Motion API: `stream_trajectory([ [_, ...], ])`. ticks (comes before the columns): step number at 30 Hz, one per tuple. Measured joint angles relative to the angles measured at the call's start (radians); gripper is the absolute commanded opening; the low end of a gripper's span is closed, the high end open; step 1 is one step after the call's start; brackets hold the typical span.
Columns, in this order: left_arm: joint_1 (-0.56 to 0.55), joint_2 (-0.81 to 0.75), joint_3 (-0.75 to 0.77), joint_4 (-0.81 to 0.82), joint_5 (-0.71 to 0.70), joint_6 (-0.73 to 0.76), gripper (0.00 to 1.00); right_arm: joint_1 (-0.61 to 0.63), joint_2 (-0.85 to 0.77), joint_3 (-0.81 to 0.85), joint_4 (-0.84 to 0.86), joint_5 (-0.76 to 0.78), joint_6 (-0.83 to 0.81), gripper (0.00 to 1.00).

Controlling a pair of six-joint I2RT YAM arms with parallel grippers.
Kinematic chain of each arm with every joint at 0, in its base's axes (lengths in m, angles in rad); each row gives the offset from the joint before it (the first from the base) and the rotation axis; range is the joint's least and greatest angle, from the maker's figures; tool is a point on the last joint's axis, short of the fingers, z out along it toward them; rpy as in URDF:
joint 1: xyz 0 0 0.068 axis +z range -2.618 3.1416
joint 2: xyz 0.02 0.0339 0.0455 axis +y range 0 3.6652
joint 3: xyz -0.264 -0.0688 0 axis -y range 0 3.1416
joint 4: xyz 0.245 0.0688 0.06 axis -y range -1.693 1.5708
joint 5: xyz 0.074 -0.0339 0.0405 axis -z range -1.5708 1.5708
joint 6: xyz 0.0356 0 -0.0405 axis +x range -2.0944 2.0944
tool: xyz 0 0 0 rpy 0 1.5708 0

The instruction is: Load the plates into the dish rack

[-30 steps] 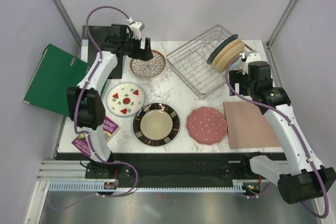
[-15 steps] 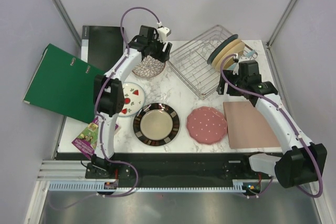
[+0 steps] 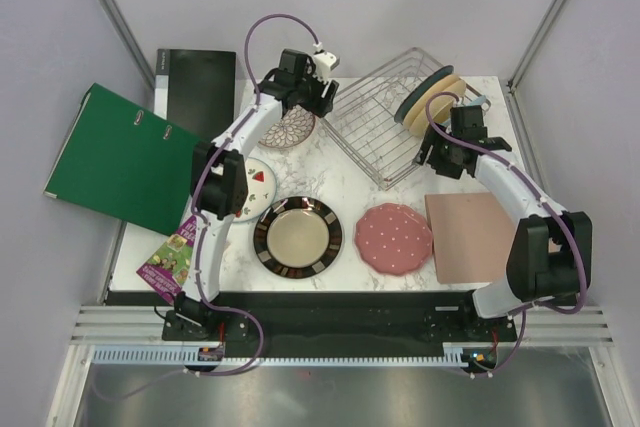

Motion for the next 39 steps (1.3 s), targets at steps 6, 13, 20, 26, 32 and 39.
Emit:
stream_trajectory([
  [6,0.000,0.056,0.038,0.017,0.000,0.004,0.53,0.001,0.062,0.089,0.035,0.004,0.014,0.74],
  [13,0.000,0.066,0.041,0.020,0.014,0.003,0.10,0.001,0.095,0.128,0.051,0.005,0.013,0.74],
  [20,-0.002,0.060,0.031,0.033,0.010,-0.024,0.02,0.001,0.096,0.128,0.037,0.028,-0.007,0.72],
  [26,-0.005,0.010,-0.046,0.038,0.019,-0.067,0.02,0.001,0.096,0.128,0.019,0.076,-0.044,0.61],
  [32,-0.022,-0.074,-0.163,0.029,0.017,-0.111,0.02,0.001,0.096,0.128,0.002,0.120,-0.065,0.28],
  [39,-0.036,-0.117,-0.220,0.021,0.001,-0.152,0.02,-0.002,0.096,0.128,-0.026,0.181,-0.069,0.32],
])
